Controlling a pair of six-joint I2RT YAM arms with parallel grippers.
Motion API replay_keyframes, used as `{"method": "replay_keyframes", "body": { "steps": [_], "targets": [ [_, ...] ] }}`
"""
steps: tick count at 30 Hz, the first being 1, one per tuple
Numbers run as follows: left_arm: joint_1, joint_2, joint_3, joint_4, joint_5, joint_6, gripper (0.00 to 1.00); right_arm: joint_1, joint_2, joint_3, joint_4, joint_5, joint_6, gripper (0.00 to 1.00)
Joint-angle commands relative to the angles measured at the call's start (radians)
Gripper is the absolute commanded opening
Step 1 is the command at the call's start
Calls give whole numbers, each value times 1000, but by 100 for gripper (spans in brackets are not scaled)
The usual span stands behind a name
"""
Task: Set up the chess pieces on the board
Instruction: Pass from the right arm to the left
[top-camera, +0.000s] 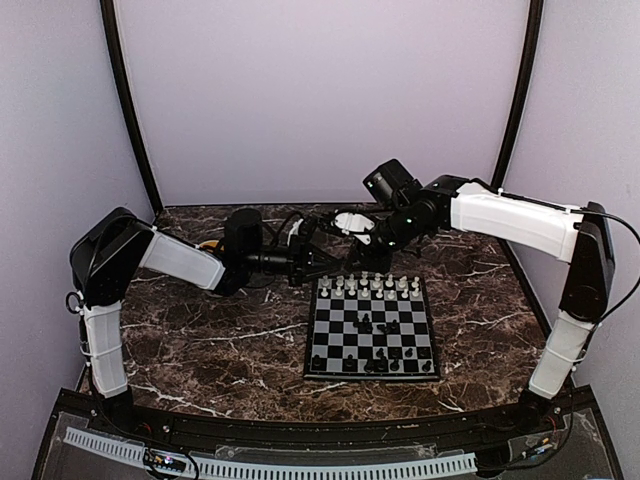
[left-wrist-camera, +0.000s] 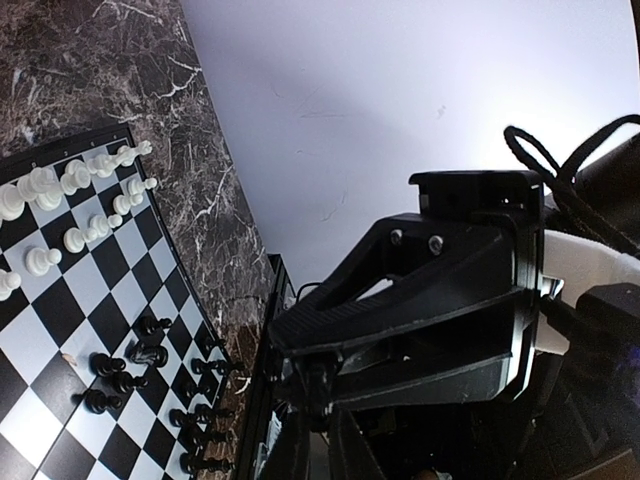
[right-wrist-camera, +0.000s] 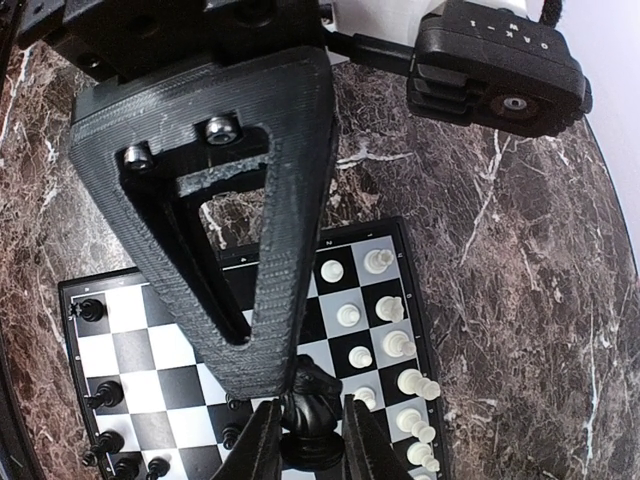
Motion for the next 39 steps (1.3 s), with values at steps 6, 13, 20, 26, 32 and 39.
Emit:
{"method": "replay_keyframes", "body": {
  "steps": [6,13,20,26,32,39],
  "targets": [
    [-2,-7,4,-21,5,40,17,12,-3,17,-6,-48,-13,18],
    [0,-8,5,-16,7,39,17,12,6,15,-11,-58,-14,17],
    [2,-10,4,-2,12,38,12,19,13,20,-16,-65,-13,18],
    [3,-9,5,10,16,35,5,25,16,20,-14,-58,-13,18],
    [6,-14,16,-35,21,76,0,9,-18,19,-33,-62,-10,34],
    [7,-100,108,-413,-55,400,0,-186,-206,-50,-59,-279,-39,61]
  ]
}}
